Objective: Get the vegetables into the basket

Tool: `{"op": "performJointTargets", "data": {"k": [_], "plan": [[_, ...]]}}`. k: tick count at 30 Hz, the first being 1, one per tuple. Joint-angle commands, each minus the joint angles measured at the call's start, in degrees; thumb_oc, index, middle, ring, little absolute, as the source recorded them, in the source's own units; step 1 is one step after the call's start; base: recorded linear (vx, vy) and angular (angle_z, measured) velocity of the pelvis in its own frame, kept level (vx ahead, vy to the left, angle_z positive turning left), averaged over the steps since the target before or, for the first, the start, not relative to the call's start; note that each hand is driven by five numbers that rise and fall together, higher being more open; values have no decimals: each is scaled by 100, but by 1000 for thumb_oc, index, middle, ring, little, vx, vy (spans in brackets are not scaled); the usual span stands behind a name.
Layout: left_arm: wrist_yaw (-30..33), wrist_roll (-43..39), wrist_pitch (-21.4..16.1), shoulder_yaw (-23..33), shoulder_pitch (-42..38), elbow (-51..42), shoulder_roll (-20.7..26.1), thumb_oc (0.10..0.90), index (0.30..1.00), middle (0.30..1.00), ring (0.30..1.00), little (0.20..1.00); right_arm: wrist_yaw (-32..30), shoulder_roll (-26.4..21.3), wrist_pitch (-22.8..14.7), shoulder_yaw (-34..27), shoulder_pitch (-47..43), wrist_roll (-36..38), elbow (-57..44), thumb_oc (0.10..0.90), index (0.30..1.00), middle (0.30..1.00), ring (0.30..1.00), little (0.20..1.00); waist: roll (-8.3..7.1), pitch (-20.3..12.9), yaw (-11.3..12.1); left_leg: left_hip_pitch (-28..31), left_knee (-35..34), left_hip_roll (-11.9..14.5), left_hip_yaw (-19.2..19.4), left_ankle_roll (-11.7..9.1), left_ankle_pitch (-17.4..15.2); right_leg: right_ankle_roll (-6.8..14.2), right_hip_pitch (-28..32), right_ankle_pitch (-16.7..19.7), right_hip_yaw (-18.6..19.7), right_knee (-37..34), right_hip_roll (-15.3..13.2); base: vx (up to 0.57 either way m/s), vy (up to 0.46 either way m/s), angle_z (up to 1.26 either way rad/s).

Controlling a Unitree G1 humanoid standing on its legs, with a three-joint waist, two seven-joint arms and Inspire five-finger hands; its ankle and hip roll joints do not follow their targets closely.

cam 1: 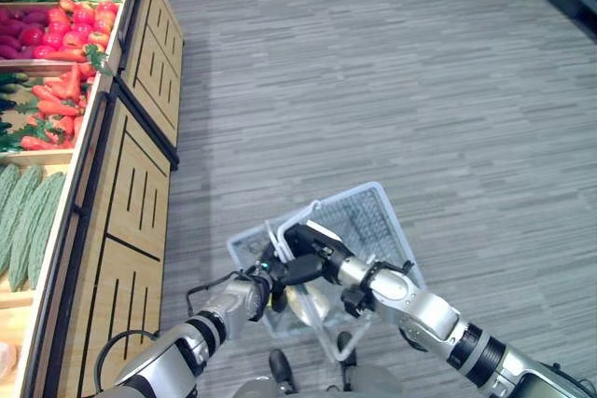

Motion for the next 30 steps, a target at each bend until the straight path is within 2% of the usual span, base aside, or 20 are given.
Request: {"op": "performJointTargets", "data": {"k": [1,7,8,9,10,11,13,15,18,19,20,24,26,27,29,30], "plan": [[192,108,-174,-57,-617,299,-353,400,300,300,300,300,201,761,-975,-445,-803,514,-835,400,300,300,300,300,-172,-219,122,-16,633,66,-50,-157,-715,234,-130,-251,-283,231,-287,0,0,0],[113,17,-196,-70,-644,-315,-131,400,300,300,300,300,168,682,-895,-466,-754,611,-983,400,300,300,300,300,-184,-215,172,-23,724,60,-99,-126,-767,238,-85,-268,-338,250,-317,-2,2,1],[101,16,-194,-76,-655,-396,-102,565,531,531,531,531,164,675,-880,-464,-754,625,-988,400,300,300,300,300,-186,-212,177,-24,736,63,-101,-124,-776,238,-81,-270,-345,250,-318,-17,16,5],[94,-11,-182,-68,-649,-466,-71,900,1000,1000,1000,1000,158,663,-876,-478,-746,630,-996,400,300,300,300,300,-182,-205,185,-24,740,65,-104,-122,-779,237,-75,-275,-348,251,-320,-21,23,5],[189,98,-150,86,-450,-675,244,900,1000,1000,1000,1000,115,618,-759,-562,-713,554,-1072,400,300,300,300,300,-161,-219,238,-1,726,57,-85,-118,-782,237,-51,-275,-363,247,-332,0,0,0],[-85,6,-307,35,-291,-959,373,900,1000,1000,1000,1000,168,598,-795,-609,-712,598,-1144,400,300,300,300,300,-146,-235,276,10,719,51,-97,-115,-789,237,-44,-285,-369,254,-334,0,0,0],[-142,-9,-319,-73,-164,-1149,408,900,1000,1000,1000,1000,169,631,-826,-601,-697,403,-1013,400,300,300,300,300,-122,-233,291,0,733,43,-123,-105,-797,237,-34,-288,-403,256,-352,0,0,0],[-151,-41,-297,-101,-208,-1245,402,900,1000,1000,1000,1000,16,665,-747,-554,-633,-237,-550,400,300,300,300,300,-89,-238,291,-1,731,30,-164,-93,-802,244,-18,-294,-446,258,-375,-19,15,6],[-147,-191,-266,-121,-340,-1478,409,900,1000,1000,1000,1000,-155,627,-496,-667,-428,-1871,425,400,300,300,300,300,-1,-282,278,2,746,-3,-262,-75,-825,242,28,-345,-520,288,-406,-3,18,13],[-149,-330,-256,-103,-374,-1594,433,900,1000,1000,1000,1000,-260,736,-433,-724,-324,-2108,955,400,300,300,300,300,35,-306,274,14,758,-12,-303,-65,-839,239,60,-364,-552,292,-417,9,28,16],[-125,-448,-236,-85,-427,-1676,439,900,1000,1000,1000,1000,-274,834,-382,-777,-205,-2219,1424,400,300,300,300,300,70,-333,268,34,746,-26,-349,-65,-841,234,94,-391,-585,299,-426,17,20,13],[-139,-479,-226,-104,-376,-1728,431,900,1000,1000,1000,1000,-342,880,-359,-866,-66,-2611,2099,400,300,300,300,300,110,-381,258,72,715,-50,-428,-58,-841,229,160,-429,-644,304,-450,11,10,16],[-145,-475,-236,-141,-343,-1659,375,900,1000,1000,1000,1000,-526,1013,-343,-964,22,-2598,2830,400,300,300,300,300,132,-388,247,102,703,-59,-479,-61,-850,231,199,-465,-687,324,-449,7,-1,16],[-142,-474,-237,-143,-346,-1654,377,900,1000,1000,1000,1000,-530,1025,-360,-961,11,-2598,2853,400,300,300,300,300,125,-388,249,96,698,-61,-474,-59,-837,226,194,-452,-685,314,-450,2,1,8],[-158,-682,-225,-281,-639,-1404,30,900,1000,1000,1000,1000,-688,1276,-380,-1093,-119,-2545,4141,400,300,300,300,300,149,-405,194,89,680,-71,-507,-54,-822,223,190,-450,-689,313,-444,-12,8,5],[-146,-704,-242,-251,-610,-1334,56,900,1000,1000,1000,1000,-647,1276,-399,-1115,-143,-2598,4287,400,300,300,300,300,152,-407,199,92,668,-78,-513,-56,-818,221,190,-451,-689,309,-442,-7,8,4]]}}
